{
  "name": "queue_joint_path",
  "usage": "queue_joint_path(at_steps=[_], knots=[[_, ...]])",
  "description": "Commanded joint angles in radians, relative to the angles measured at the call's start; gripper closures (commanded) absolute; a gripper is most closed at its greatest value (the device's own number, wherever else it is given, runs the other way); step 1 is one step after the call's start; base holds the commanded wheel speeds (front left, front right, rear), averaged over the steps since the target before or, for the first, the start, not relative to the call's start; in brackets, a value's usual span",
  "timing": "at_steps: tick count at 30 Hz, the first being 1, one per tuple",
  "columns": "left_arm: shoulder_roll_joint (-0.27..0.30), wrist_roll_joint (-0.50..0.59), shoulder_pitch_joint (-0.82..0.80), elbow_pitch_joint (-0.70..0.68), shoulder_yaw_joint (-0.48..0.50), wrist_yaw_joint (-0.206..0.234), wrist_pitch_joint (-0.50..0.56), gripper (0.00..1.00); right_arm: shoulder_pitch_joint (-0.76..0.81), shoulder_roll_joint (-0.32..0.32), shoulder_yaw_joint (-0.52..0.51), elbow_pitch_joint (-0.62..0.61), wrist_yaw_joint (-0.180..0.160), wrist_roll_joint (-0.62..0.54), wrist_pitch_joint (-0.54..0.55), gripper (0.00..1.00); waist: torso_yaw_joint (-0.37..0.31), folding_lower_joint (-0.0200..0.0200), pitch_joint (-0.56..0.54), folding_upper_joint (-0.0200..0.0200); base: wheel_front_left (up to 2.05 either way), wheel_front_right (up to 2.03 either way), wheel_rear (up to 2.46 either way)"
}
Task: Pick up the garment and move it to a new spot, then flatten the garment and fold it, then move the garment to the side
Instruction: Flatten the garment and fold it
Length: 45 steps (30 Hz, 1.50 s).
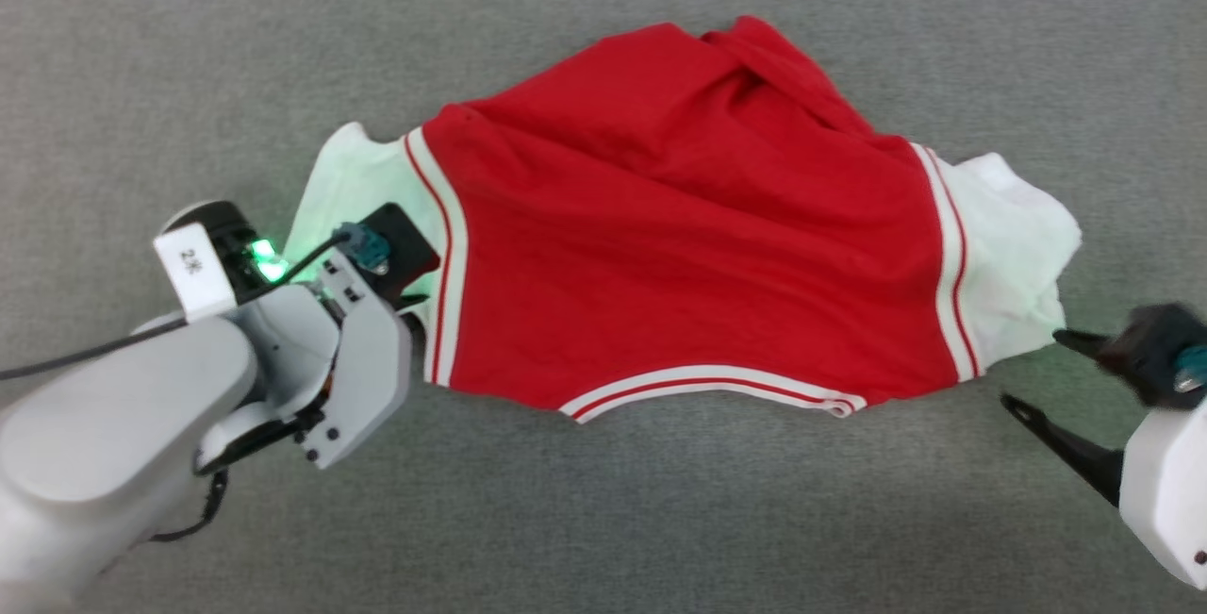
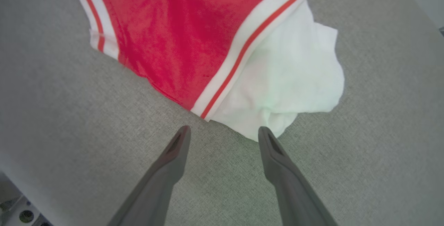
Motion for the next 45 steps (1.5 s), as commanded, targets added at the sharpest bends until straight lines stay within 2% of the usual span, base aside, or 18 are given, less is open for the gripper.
queue_joint_path(at_steps=[1,5,6,10,14,17,18,19,24,30,37,41,45], knots=[[-0.041,0.006,0.02,0.015,-0.026,0.003,-0.002,1.0,-0.066,-0.043,0.09,-0.004,-0.001,-0.033,0.034,0.0,0.03,0.0,0.013,0.0,0.0,0.0,0.0],[-0.081,0.01,0.011,0.014,-0.025,0.002,-0.015,1.0,-0.189,-0.083,0.248,0.033,-0.001,-0.059,0.063,0.0,0.068,0.0,0.028,0.0,0.0,0.0,0.0],[-0.081,0.01,0.011,0.014,-0.025,0.002,-0.015,1.0,-0.189,-0.083,0.248,0.033,-0.001,-0.059,0.063,0.0,0.068,0.0,0.028,0.0,0.0,0.0,0.0],[-0.107,0.019,0.007,0.013,-0.026,0.001,-0.025,1.0,-0.302,-0.101,0.356,0.101,-0.001,-0.082,0.039,0.0,0.098,0.0,0.042,0.0,0.0,0.0,0.0],[-0.122,0.016,0.001,0.016,-0.027,0.001,-0.032,1.0,-0.386,-0.108,0.448,0.178,-0.001,-0.099,0.018,0.0,0.118,0.0,0.053,0.0,0.0,0.0,0.0],[-0.13,0.008,-0.006,0.025,-0.027,0.001,-0.044,1.0,-0.423,-0.084,0.525,0.223,-0.002,-0.084,0.004,0.0,0.128,0.0,0.06,0.0,0.0,0.0,0.0],[-0.132,0.004,-0.008,0.03,-0.027,0.002,-0.05,1.0,-0.433,-0.076,0.555,0.238,-0.002,-0.073,0.002,0.55,0.13,0.0,0.061,0.0,0.0,0.0,0.0],[-0.134,-0.002,-0.011,0.038,-0.027,0.002,-0.057,1.0,-0.446,-0.072,0.578,0.251,-0.002,-0.067,-0.004,1.0,0.132,0.0,0.062,0.0,0.0,0.0,0.0],[-0.134,-0.085,-0.016,0.094,-0.022,0.003,-0.15,1.0,-0.492,-0.055,0.589,0.311,-0.004,0.011,-0.101,1.0,0.13,0.0,0.035,0.0,0.0,0.0,0.0],[-0.112,-0.284,0.01,0.123,0.022,0.003,-0.315,1.0,-0.458,-0.063,0.476,0.333,-0.001,0.201,-0.276,1.0,0.115,0.0,-0.061,0.0,0.0,0.0,0.0],[-0.086,-0.513,0.027,0.05,0.131,0.003,-0.456,1.0,-0.407,-0.101,0.327,0.328,-0.001,0.372,-0.389,1.0,0.113,0.0,-0.133,0.0,0.0,0.0,0.0],[-0.116,-0.587,-0.033,0.09,0.201,0.003,-0.478,1.0,-0.42,-0.044,0.218,0.396,-0.001,0.464,-0.416,1.0,0.116,0.0,-0.104,0.0,0.0,0.0,0.0],[-0.199,-0.633,-0.173,0.239,0.283,0.035,-0.487,1.0,-0.535,0.097,0.091,0.541,-0.001,0.515,-0.427,1.0,0.105,0.0,-0.031,0.0,0.0,0.0,0.0]])
